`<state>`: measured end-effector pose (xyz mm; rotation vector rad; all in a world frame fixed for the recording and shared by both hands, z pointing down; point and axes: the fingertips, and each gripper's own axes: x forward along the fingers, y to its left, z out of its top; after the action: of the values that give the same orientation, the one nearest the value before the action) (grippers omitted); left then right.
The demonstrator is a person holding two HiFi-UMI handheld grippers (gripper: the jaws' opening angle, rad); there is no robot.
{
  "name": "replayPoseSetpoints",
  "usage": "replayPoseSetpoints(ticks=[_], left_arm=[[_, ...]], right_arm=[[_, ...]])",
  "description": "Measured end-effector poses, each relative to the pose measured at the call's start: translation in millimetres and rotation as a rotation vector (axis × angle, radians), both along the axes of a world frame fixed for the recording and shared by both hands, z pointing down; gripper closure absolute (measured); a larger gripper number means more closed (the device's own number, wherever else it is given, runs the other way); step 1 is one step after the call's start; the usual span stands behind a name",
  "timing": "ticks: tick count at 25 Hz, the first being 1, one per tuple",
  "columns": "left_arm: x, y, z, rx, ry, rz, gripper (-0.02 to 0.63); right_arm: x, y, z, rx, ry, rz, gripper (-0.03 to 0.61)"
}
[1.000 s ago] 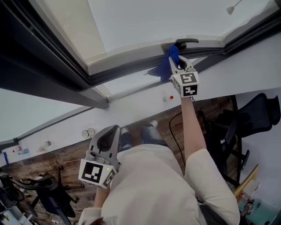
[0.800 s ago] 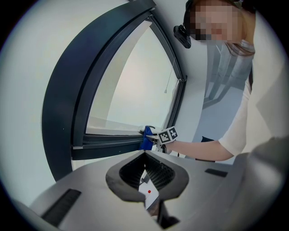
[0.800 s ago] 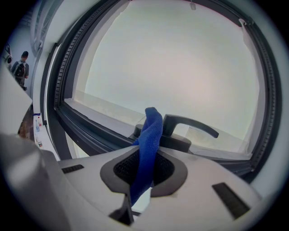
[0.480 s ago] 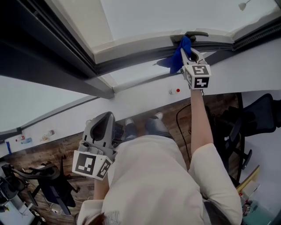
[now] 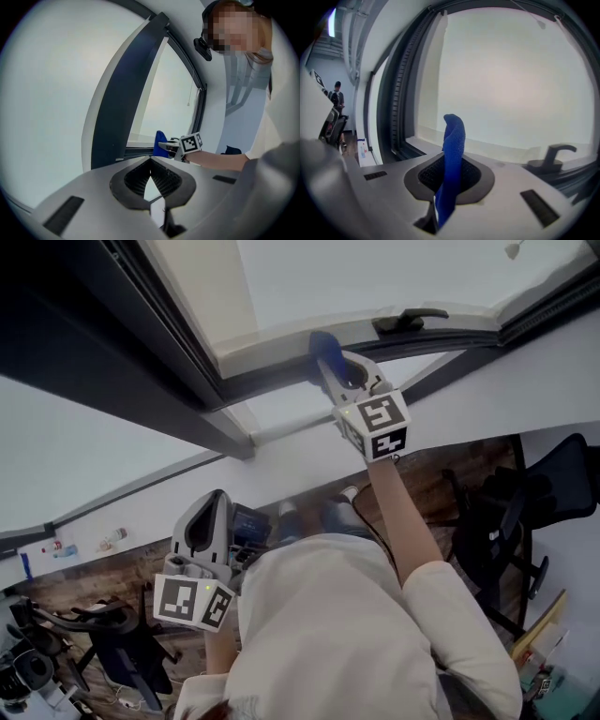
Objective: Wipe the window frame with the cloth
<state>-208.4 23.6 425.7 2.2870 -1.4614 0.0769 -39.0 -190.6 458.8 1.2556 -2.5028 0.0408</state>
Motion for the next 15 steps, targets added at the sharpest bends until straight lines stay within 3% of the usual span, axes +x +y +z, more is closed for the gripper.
replayPoseSetpoints(ticks=[4, 7, 15], left_arm=[[0, 9, -3, 0.006, 0.013, 0.020, 0.606], [-5, 18, -3, 0.004, 0.017, 0.020, 0.606], [-21, 35, -2, 0.004, 0.034, -0.020, 0.606]], right_arm=[[-85, 24, 6, -0.004, 0.024, -0.165, 0.534], [-126, 34, 15, -0.018, 0.048, -0.234, 0.534], [-169, 43, 47, -0.022, 0.197, -0.313, 0.534]])
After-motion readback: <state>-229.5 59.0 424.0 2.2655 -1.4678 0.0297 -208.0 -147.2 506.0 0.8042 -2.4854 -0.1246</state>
